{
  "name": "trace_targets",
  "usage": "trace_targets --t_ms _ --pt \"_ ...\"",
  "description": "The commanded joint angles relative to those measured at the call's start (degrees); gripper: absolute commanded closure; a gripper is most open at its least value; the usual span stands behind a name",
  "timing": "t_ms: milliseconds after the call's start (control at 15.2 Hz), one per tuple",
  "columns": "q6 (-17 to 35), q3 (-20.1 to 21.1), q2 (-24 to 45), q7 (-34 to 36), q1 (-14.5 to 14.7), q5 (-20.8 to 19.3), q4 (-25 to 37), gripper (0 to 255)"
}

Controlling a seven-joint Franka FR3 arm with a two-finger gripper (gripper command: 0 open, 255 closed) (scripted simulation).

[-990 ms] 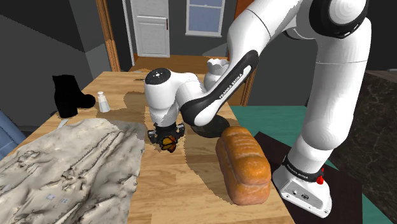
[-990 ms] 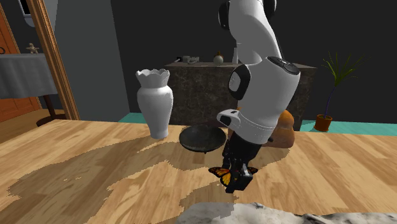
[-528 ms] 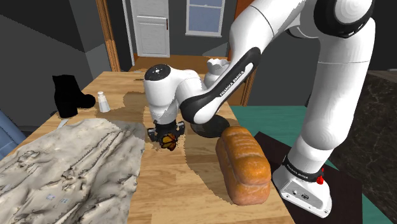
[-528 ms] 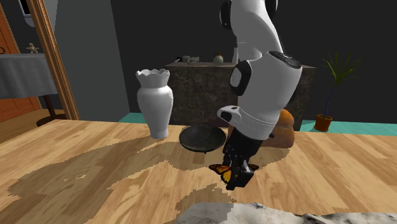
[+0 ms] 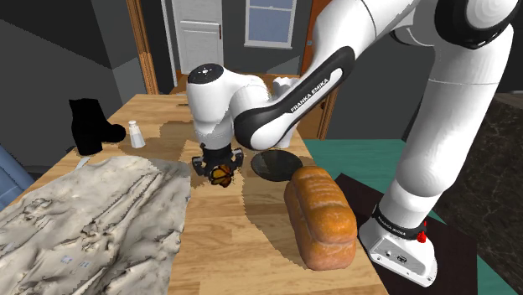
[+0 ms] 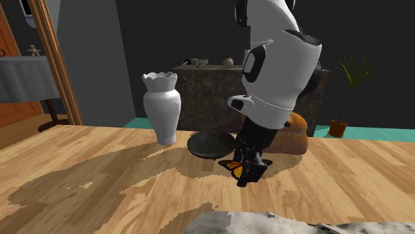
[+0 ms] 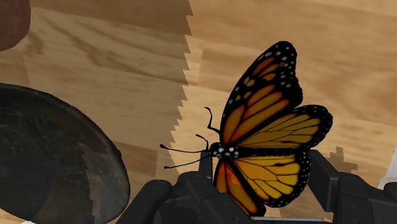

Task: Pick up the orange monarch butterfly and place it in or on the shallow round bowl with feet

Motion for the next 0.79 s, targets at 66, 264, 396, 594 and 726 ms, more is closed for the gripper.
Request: trace_targets --t_ms 66,264,396,594,726 --pt "-1.3 0.6 -2.2 -2.1 -0.7 2.6 0.3 255" --pt "-2.8 1.0 -4.0 -4.0 -1.1 4.7 1.1 255" --pt "-3.9 1.2 -5.2 -5.2 -1.3 6.1 1.7 255" --pt "-5.6 1.4 -6.8 -6.9 -1.5 8.0 2.7 255" --pt "-6.6 1.4 -7.7 -7.8 -1.6 9.0 3.3 255"
